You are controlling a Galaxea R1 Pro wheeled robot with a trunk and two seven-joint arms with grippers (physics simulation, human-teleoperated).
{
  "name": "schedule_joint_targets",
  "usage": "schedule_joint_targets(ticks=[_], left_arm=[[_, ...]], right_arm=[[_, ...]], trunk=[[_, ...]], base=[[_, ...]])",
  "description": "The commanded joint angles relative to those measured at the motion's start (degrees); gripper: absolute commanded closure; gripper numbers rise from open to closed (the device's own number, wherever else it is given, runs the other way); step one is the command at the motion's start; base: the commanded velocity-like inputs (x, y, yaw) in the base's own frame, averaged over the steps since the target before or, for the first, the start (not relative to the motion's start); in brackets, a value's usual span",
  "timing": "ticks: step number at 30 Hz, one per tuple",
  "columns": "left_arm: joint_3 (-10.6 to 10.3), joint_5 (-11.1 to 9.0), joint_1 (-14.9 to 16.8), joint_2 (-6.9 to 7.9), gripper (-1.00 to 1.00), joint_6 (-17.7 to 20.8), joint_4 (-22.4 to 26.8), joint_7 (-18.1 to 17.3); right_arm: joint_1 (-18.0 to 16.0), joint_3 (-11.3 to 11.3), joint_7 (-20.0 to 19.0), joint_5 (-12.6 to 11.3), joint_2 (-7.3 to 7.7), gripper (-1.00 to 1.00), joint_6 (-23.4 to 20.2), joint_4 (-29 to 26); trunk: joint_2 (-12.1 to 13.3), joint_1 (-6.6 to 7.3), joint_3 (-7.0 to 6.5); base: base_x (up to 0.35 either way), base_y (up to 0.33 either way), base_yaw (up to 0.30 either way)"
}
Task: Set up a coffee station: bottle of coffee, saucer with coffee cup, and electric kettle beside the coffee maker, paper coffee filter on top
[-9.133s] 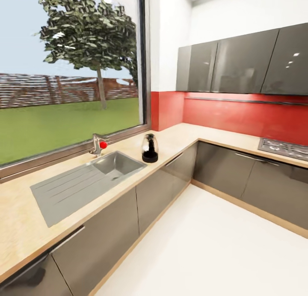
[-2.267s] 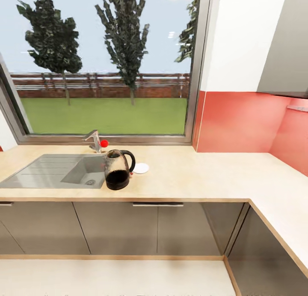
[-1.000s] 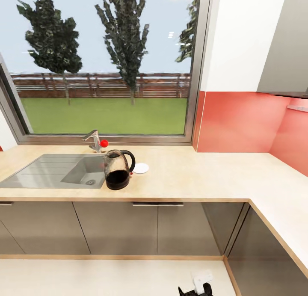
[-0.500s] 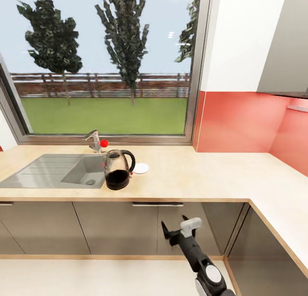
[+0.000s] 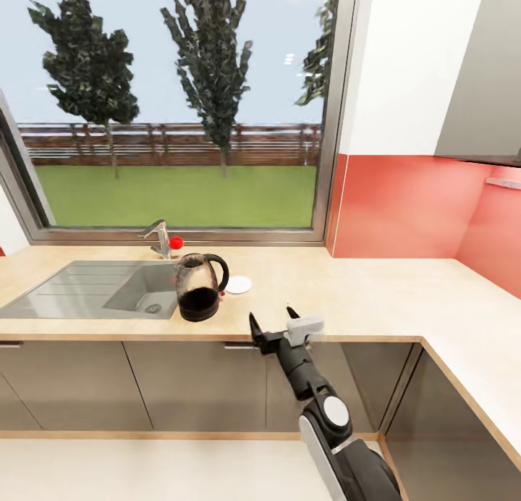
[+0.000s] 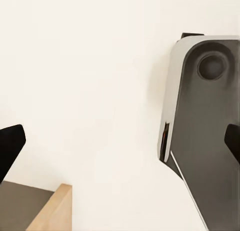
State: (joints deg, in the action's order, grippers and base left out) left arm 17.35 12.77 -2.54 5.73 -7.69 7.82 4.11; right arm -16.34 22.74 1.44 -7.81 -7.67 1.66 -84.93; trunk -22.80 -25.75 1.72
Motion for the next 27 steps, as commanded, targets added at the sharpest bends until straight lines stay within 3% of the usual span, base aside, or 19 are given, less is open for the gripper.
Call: schedule_joint_targets(ticks=[1, 4, 7, 8, 9, 10, 13, 14, 19, 27], left_arm=[[0.37, 0.60, 0.00, -0.04, -1.00, -0.13, 0.05, 0.11], [0.40, 0.51, 0.00, -0.16, -1.00, -0.13, 0.00, 0.11], [0.40, 0.50, 0.00, -0.18, -1.00, -0.13, 0.00, 0.17], [0.43, 0.50, 0.00, -0.19, -1.00, -0.11, 0.00, 0.19], [0.49, 0.50, 0.00, -0.19, -1.00, 0.00, 0.00, 0.17], [0.69, 0.50, 0.00, -0.19, -1.00, 1.25, 0.03, 0.17], [0.73, 0.50, 0.00, -0.19, -1.00, 1.76, 0.07, 0.19], [0.75, 0.50, 0.00, -0.19, -1.00, 2.00, 0.08, 0.17], [0.78, 0.49, 0.00, -0.21, -1.00, 2.06, 0.09, 0.11], [0.84, 0.43, 0.00, -0.38, -1.00, 2.06, 0.07, 0.11]], right_arm=[[-0.97, 0.06, 0.13, -0.61, -0.01, -1.00, -0.46, 0.06], [-7.97, -0.70, -0.43, -0.65, 0.16, -1.00, -8.85, 0.39], [-10.07, -1.86, -4.16, -0.57, 0.64, -1.00, -11.34, 1.31], [-10.91, -3.76, -8.42, -0.49, 1.17, -1.00, -11.97, 2.31], [-12.61, -8.93, -18.01, -0.06, 2.33, -1.00, -12.51, 5.00], [-13.42, -12.33, -30.83, 1.21, 6.27, -1.00, -12.74, 6.86], [-13.50, -12.71, -35.42, 1.36, 8.72, -1.00, -12.83, 7.05], [-13.53, -12.92, -37.57, 1.43, 10.05, -1.00, -15.38, 7.10], [-13.54, -12.93, -38.16, 1.43, 10.42, -1.00, -17.90, 7.07], [-13.54, -12.59, -38.26, 1.73, 10.46, -1.00, -18.41, 7.37]], trunk=[[-0.12, -0.03, 0.12], [-0.12, -0.03, 0.12], [-0.12, -0.03, 0.12], [-0.12, -0.03, 0.12], [-0.12, -0.03, 0.12], [-0.12, -0.03, 0.12], [-0.12, -0.03, 0.12], [-0.12, -0.03, 0.12], [-0.12, -0.03, 0.12], [-0.12, -0.03, 0.12]], base=[[0.000, 0.000, 0.000], [0.009, 0.000, 0.000], [0.070, 0.000, 0.000], [0.153, 0.000, 0.000], [0.273, 0.000, 0.000], [0.328, 0.000, 0.000], [0.332, 0.000, 0.000], [0.336, 0.000, 0.000], [0.336, 0.000, 0.000], [0.336, 0.000, 0.000]])
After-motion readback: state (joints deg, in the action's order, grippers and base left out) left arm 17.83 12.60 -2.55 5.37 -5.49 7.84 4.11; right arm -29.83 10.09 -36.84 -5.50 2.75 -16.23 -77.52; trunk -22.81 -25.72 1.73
